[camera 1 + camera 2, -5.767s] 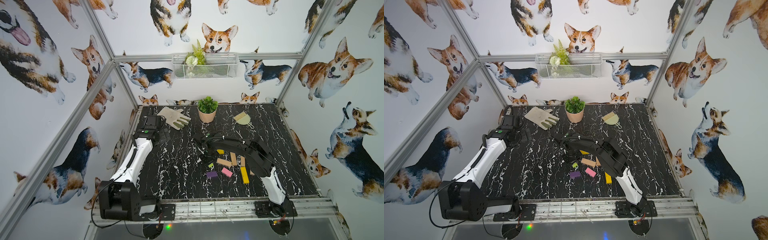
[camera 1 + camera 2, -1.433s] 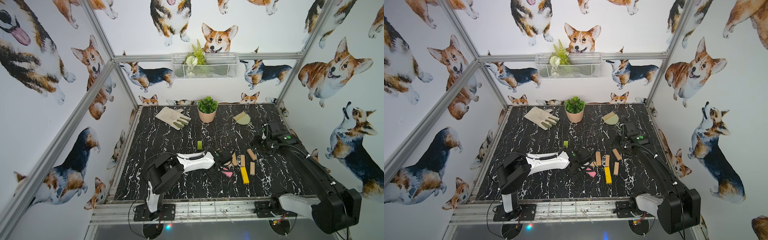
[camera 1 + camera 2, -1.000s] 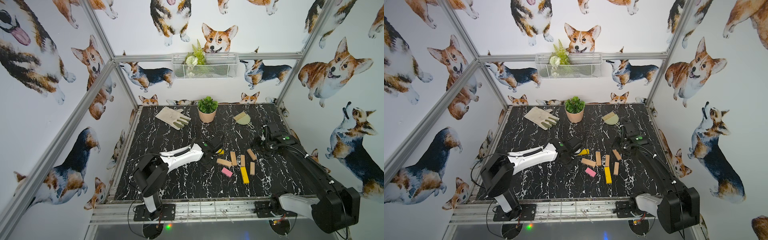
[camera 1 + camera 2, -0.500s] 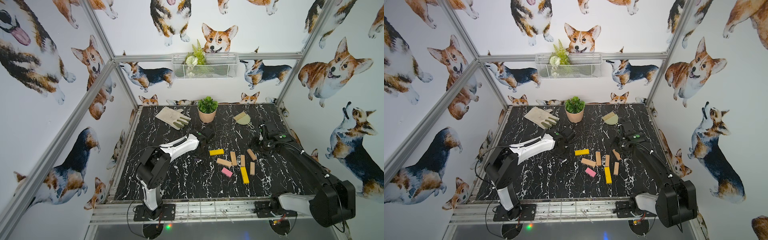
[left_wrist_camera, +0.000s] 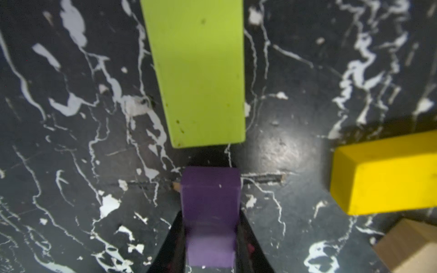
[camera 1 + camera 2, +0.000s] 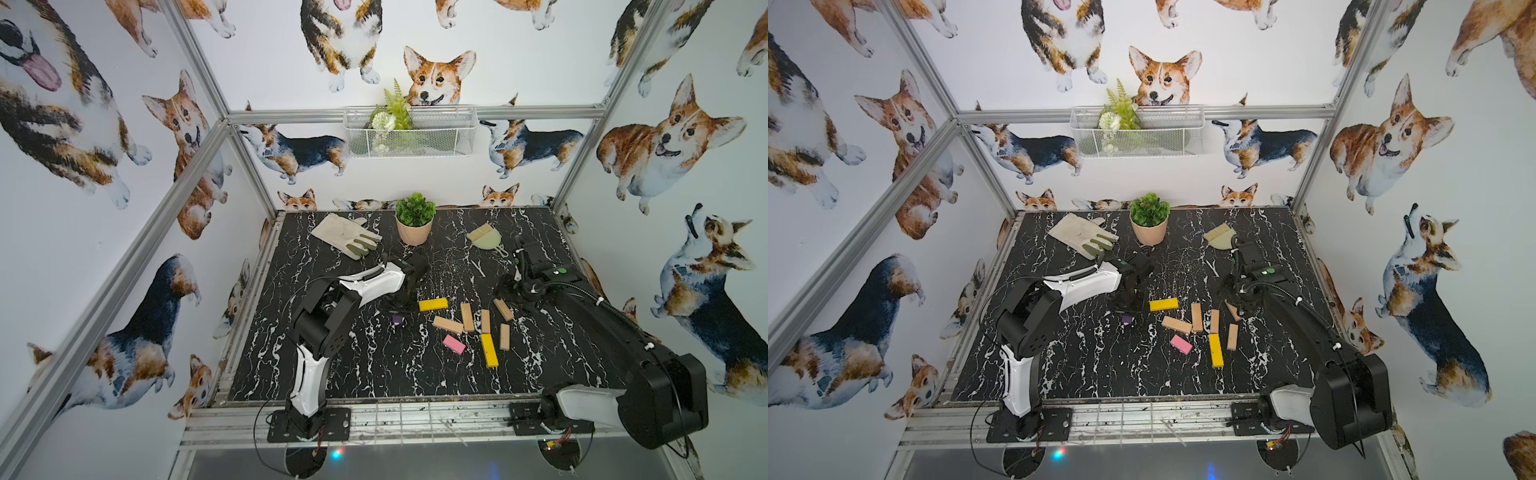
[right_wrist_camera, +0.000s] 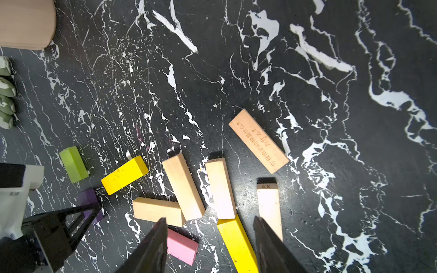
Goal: Assemble the letter k with building blocks
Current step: Assemble the building block at the center of the board.
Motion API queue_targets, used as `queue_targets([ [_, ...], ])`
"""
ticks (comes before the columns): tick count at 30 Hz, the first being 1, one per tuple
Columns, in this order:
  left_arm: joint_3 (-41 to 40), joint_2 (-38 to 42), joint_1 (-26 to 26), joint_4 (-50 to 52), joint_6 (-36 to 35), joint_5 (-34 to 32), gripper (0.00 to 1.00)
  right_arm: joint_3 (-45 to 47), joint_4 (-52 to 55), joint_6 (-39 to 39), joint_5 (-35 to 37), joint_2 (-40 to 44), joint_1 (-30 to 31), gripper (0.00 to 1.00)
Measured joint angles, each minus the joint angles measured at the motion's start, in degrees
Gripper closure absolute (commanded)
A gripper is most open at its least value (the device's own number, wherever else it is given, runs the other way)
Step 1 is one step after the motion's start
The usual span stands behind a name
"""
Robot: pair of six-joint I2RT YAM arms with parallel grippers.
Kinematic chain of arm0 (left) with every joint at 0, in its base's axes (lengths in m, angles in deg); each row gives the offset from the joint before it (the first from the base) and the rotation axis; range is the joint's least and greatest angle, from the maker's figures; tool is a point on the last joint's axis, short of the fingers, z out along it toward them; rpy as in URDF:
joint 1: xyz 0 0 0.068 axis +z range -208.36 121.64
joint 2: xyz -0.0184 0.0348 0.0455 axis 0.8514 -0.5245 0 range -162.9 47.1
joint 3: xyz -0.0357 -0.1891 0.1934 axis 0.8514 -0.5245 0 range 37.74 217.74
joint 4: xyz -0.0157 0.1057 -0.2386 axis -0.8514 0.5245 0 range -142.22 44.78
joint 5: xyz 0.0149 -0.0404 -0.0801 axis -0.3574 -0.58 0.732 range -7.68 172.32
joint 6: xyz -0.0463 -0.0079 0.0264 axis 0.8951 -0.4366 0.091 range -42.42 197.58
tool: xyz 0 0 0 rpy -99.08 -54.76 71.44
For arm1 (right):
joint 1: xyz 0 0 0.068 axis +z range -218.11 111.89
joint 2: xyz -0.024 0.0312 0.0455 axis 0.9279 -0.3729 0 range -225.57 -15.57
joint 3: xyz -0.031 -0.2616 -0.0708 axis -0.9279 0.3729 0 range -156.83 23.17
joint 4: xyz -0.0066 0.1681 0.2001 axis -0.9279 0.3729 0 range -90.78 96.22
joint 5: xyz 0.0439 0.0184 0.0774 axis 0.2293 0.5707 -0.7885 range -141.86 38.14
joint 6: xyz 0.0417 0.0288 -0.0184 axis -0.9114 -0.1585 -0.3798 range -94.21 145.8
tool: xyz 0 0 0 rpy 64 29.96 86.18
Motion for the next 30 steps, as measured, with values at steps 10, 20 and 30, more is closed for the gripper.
queue_targets([
  [10, 3.1, -2.45, 0.68, 2.08, 1.68, 0.33, 1.0, -0.35, 0.02, -0.02, -0.02, -0.55, 0.37, 0.4],
  [20, 4.31, -3.48, 1.88, 2.51, 2.54, 1.11, 1.0, -0.85, 0.0, -0.04, -0.02, -1.79, 1.29, 0.4],
  [30, 5.84, -4.48, 2.36, 3.61, 2.49, 1.62, 1.0, -1.42, -0.02, -0.17, -0.15, -3.02, 1.88, 0.4],
])
